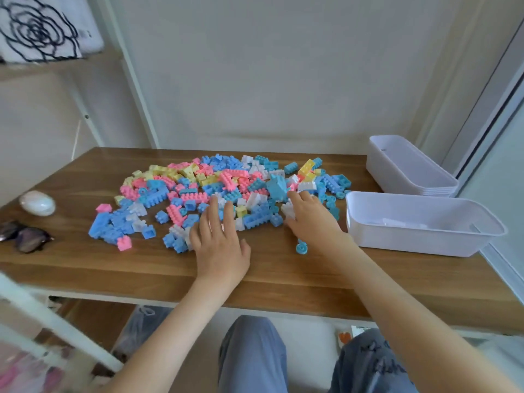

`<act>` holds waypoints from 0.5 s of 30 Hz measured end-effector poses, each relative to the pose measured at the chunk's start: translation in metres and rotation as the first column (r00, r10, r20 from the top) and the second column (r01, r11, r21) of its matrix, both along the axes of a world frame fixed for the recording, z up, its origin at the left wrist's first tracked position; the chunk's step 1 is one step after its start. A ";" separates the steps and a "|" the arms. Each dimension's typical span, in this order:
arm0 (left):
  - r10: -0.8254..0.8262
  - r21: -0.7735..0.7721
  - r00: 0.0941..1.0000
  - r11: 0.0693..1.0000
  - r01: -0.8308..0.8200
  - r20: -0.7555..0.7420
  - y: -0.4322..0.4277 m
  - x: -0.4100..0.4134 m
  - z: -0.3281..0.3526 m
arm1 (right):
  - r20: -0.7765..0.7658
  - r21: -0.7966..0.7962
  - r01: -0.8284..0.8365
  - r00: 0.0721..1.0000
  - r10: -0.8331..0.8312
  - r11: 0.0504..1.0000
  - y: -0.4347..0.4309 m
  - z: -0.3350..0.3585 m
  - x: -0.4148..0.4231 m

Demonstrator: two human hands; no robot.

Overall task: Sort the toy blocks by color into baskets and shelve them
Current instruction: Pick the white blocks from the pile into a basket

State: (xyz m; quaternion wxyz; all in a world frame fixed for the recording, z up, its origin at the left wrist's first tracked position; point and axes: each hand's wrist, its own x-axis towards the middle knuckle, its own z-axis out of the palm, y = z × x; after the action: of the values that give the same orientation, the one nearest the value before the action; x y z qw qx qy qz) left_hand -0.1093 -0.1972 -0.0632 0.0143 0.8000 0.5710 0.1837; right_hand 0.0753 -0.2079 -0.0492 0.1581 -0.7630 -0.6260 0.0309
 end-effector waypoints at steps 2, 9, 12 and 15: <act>0.049 -0.035 0.998 0.998 -0.050 -0.025 0.007 -0.008 -0.005 | 0.060 -0.055 -0.026 0.998 0.030 0.998 0.008 -0.008 0.000; 0.066 -0.014 0.992 0.998 -0.068 -0.106 0.026 -0.003 -0.007 | -0.073 -0.003 -0.092 0.993 0.092 0.996 0.007 -0.002 0.000; 0.029 0.006 1.000 1.000 -0.029 0.000 0.025 0.001 -0.010 | -0.131 0.021 -0.093 0.987 0.095 0.995 0.006 -0.006 0.003; -0.020 -0.003 0.986 1.000 0.021 0.164 0.024 0.000 -0.012 | -0.166 -0.007 -0.108 0.980 0.106 0.994 0.005 -0.007 0.005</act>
State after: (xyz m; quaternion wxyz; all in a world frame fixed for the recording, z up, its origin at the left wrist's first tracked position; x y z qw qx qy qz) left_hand -0.1096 -0.1728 -0.0748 0.0650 0.7879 0.5602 0.2473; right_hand 0.0798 -0.2029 -0.0567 0.2018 -0.7243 -0.6505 0.1076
